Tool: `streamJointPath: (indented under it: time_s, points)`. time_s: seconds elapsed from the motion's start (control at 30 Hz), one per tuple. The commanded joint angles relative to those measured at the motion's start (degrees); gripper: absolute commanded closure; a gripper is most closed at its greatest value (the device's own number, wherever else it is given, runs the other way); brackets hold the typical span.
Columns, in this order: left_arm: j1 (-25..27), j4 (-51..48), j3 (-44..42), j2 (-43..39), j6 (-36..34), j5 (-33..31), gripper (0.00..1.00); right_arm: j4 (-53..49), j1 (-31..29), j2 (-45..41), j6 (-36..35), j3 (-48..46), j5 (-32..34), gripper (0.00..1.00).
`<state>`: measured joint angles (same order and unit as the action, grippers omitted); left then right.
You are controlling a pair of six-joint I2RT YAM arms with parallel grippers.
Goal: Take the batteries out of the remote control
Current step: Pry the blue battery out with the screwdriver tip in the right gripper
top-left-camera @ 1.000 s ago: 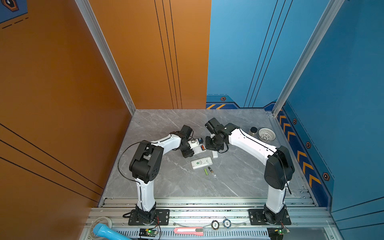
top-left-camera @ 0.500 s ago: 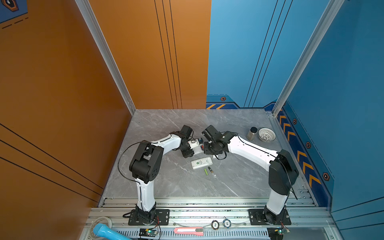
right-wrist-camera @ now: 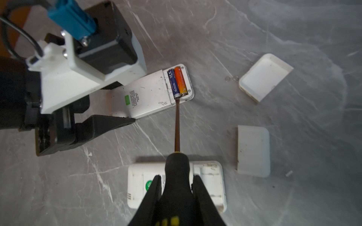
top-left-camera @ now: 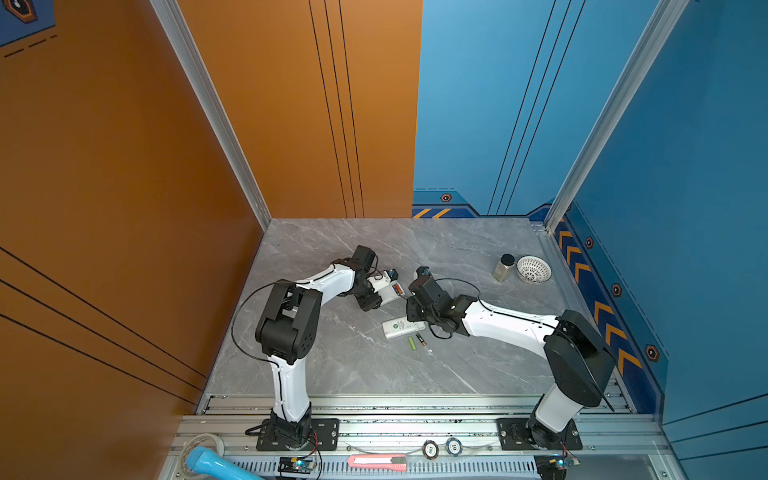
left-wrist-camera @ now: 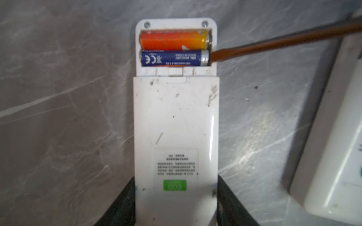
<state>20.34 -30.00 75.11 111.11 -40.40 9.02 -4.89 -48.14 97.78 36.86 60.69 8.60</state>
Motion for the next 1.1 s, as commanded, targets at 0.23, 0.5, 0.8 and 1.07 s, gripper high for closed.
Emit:
streamJointPath:
  time_s: [0.23,0.5,0.8,1.07]
  points:
    - [2.78,-8.39,1.36,0.41,-3.37,12.42,1.0,24.03,-0.91,3.61,-3.59,-5.31,-1.23,1.0]
    - [2.65,-8.67,1.7,0.51,-3.28,12.67,1.0,29.22,-1.08,2.69,-4.15,-5.35,0.42,1.0]
    - [2.69,-8.94,2.32,1.32,-2.71,11.79,1.0,32.65,-0.97,1.76,-4.56,-5.58,3.61,1.0]
    - [2.17,-8.91,1.9,1.47,-1.92,11.08,1.0,35.12,-1.13,0.33,-4.51,-7.4,5.34,1.0]
